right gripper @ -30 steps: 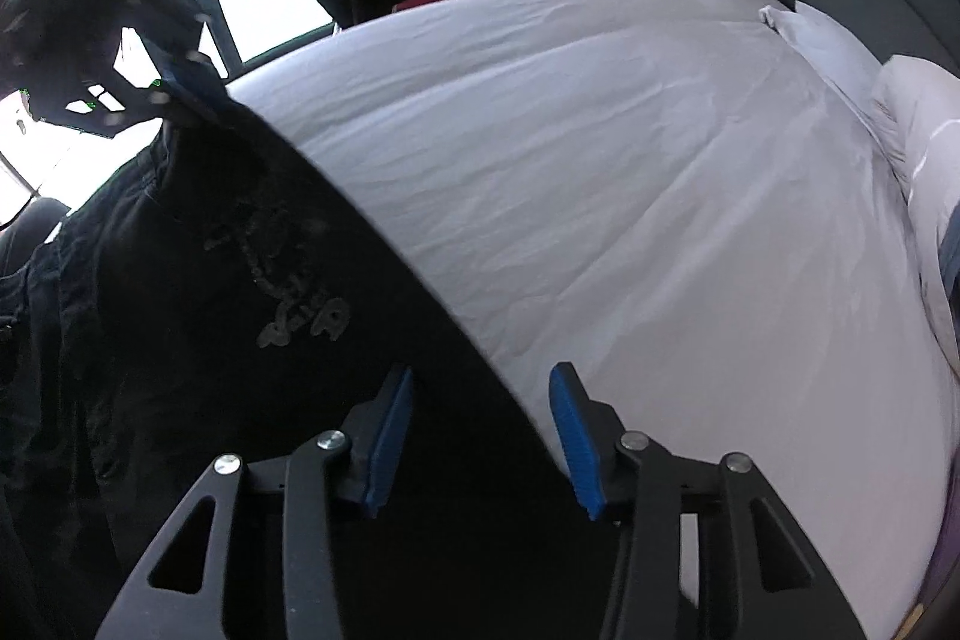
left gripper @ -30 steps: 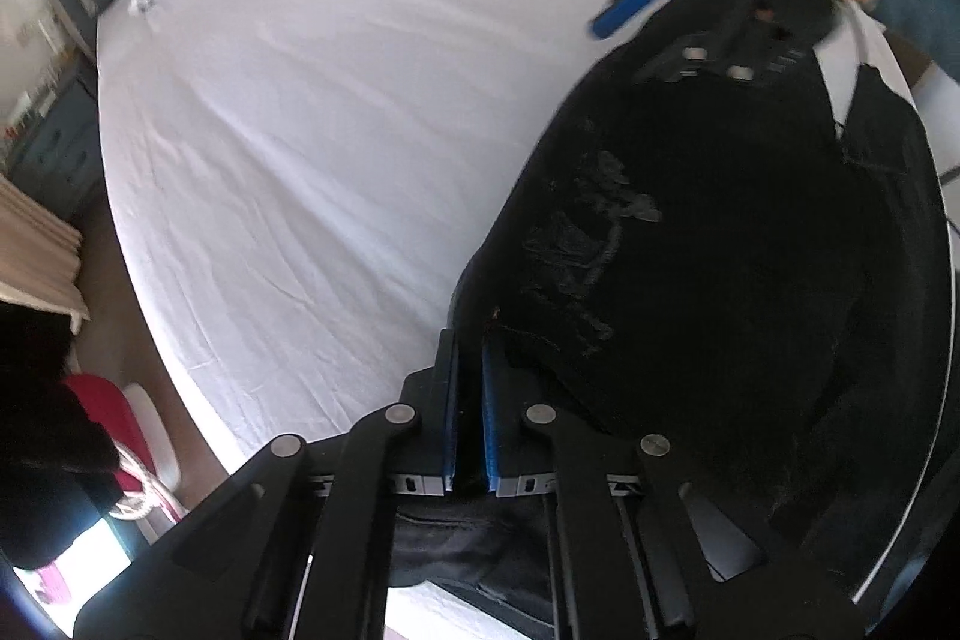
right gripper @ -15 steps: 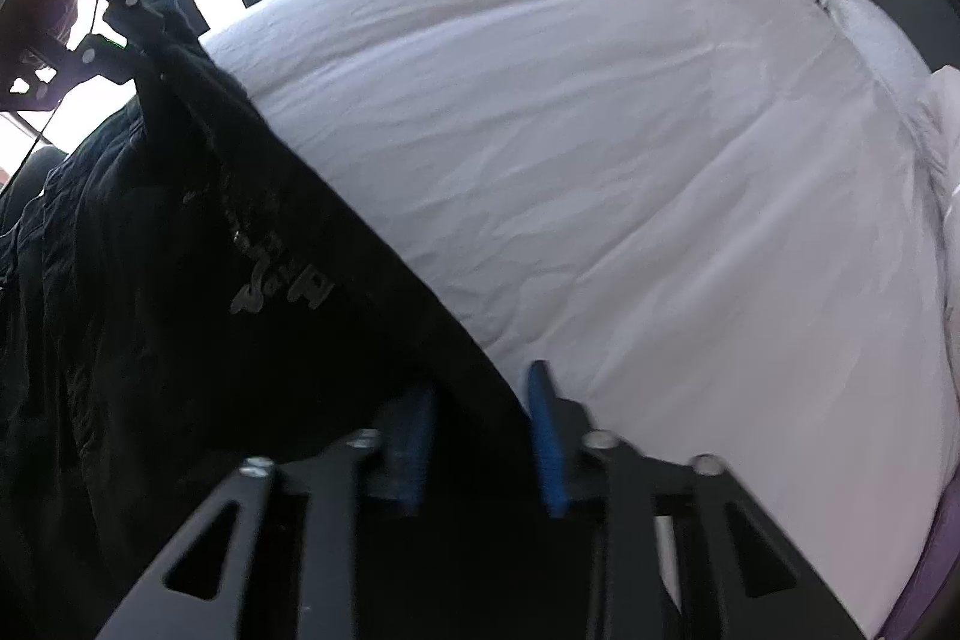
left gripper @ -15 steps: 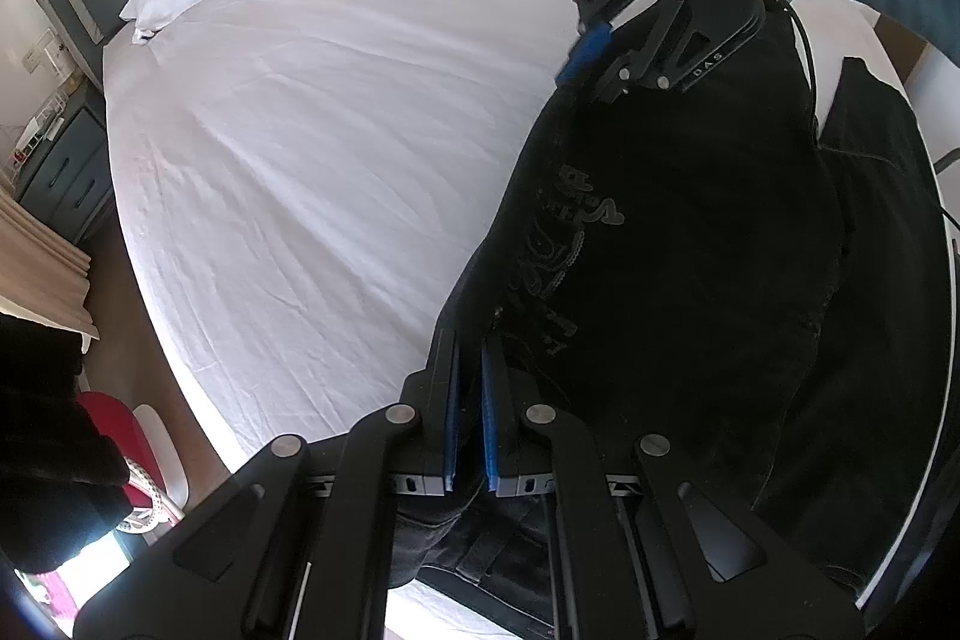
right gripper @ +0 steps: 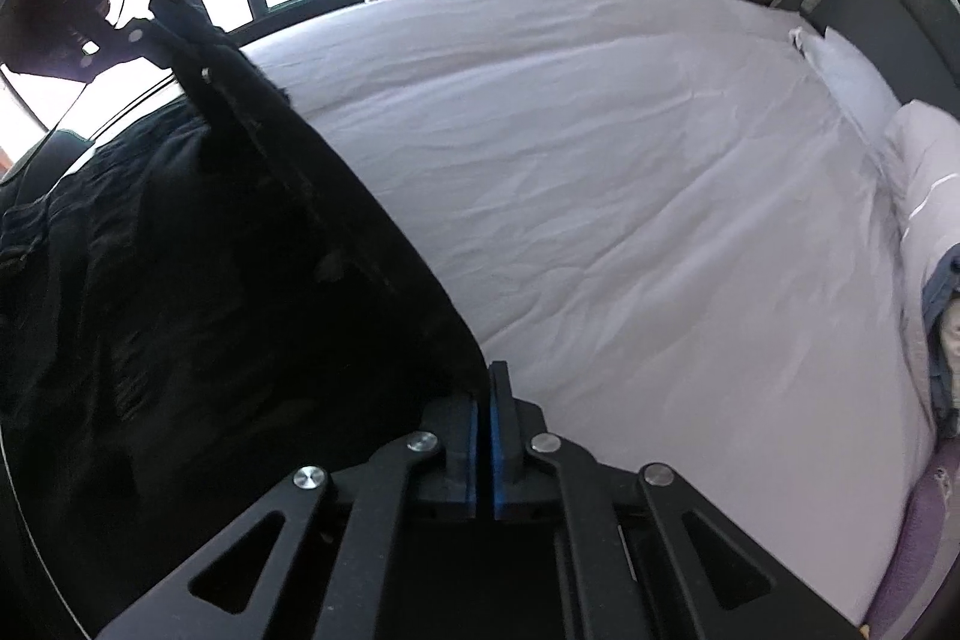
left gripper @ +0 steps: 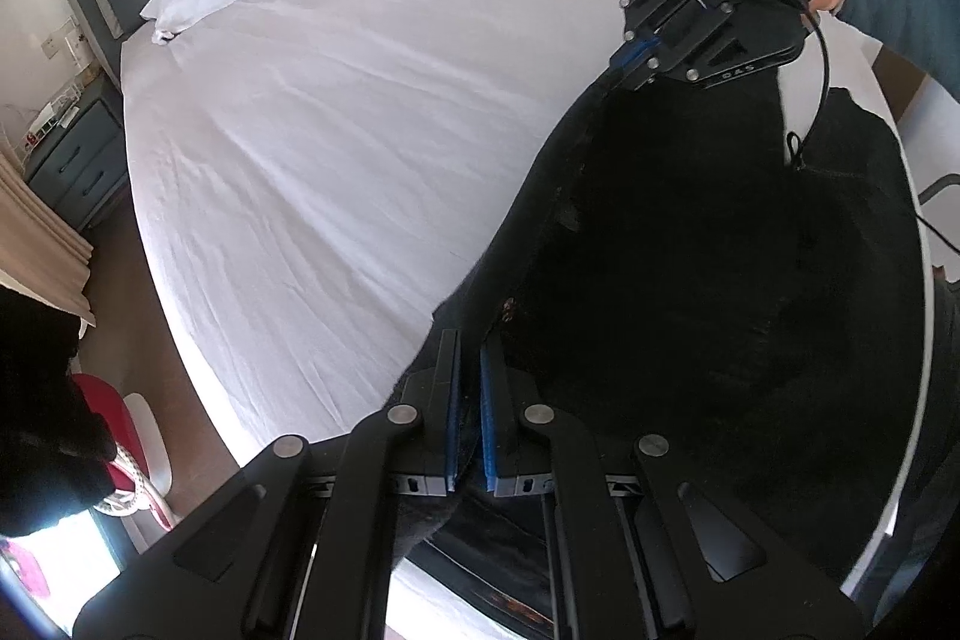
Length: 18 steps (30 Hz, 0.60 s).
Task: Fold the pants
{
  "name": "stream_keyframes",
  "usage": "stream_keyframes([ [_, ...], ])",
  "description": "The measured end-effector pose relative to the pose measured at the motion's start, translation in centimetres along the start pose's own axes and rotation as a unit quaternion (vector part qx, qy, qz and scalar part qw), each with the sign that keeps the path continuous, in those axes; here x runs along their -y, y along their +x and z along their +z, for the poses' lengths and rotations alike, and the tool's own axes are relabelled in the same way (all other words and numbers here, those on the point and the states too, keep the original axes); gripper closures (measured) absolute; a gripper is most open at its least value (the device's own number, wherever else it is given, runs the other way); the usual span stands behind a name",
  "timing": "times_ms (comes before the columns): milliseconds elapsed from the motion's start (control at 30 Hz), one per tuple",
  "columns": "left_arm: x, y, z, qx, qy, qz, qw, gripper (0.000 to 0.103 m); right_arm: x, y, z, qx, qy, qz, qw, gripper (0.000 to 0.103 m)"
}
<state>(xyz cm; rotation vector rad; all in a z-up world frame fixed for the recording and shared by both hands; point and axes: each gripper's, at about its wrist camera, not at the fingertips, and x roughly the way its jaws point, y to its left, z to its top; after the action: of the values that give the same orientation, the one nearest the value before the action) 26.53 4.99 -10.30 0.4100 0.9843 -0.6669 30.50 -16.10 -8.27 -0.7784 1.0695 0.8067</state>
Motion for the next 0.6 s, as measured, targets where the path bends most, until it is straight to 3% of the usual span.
stream_keyframes([
  [200, 3.4, -2.4, -2.5, -0.001, 0.007, -0.009, 0.9999, 0.099, -5.1, -3.6, -2.1, 0.004, -0.028, -0.021, 0.999, 0.100],
  [400, 7.0, -3.1, -5.5, -0.017, 0.011, -0.024, 0.9995, 0.099, -10.7, -4.6, -5.0, -0.019, -0.041, 0.001, 0.999, 0.100],
  [600, 11.4, -3.8, -8.0, -0.033, 0.048, -0.032, 0.9978, 0.099, -14.4, -4.9, -7.1, -0.035, -0.047, 0.021, 0.998, 0.100],
])
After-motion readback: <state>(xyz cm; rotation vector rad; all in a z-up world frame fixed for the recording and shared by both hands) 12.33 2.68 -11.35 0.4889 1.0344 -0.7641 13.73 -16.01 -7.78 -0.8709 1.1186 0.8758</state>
